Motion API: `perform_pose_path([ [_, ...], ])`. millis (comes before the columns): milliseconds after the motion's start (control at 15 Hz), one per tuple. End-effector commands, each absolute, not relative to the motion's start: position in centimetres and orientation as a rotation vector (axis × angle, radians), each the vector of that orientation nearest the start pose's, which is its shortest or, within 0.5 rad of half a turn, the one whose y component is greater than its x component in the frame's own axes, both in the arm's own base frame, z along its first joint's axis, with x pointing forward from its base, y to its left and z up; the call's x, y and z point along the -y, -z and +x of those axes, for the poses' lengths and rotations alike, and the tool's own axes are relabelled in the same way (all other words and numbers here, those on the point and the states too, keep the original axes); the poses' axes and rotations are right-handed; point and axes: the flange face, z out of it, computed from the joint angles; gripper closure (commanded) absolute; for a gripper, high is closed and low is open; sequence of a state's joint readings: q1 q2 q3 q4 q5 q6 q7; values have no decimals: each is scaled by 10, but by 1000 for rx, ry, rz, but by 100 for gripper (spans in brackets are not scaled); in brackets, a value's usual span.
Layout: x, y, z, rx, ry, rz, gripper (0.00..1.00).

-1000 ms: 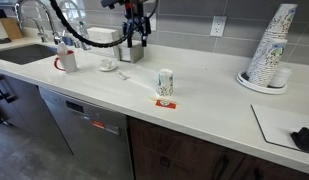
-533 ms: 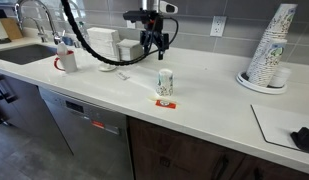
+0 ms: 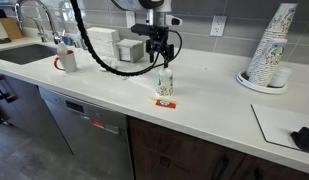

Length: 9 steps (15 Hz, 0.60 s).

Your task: Set the cup right side up on the paper towel

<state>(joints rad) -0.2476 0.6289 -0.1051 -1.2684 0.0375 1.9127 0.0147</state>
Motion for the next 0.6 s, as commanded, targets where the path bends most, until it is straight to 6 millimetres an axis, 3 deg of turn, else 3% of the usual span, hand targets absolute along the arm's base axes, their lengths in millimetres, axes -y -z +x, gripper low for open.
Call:
perform_pose_path([
  [0, 232, -381, 700, -530, 43, -3112, 23],
  [133, 231, -380, 699, -531, 28, -3120, 28],
  [200, 231, -380, 698, -535, 21, -3121, 23],
  [400, 233, -382, 697, -542, 24, -3122, 27],
  [533, 234, -384, 697, -544, 28, -3127, 43],
])
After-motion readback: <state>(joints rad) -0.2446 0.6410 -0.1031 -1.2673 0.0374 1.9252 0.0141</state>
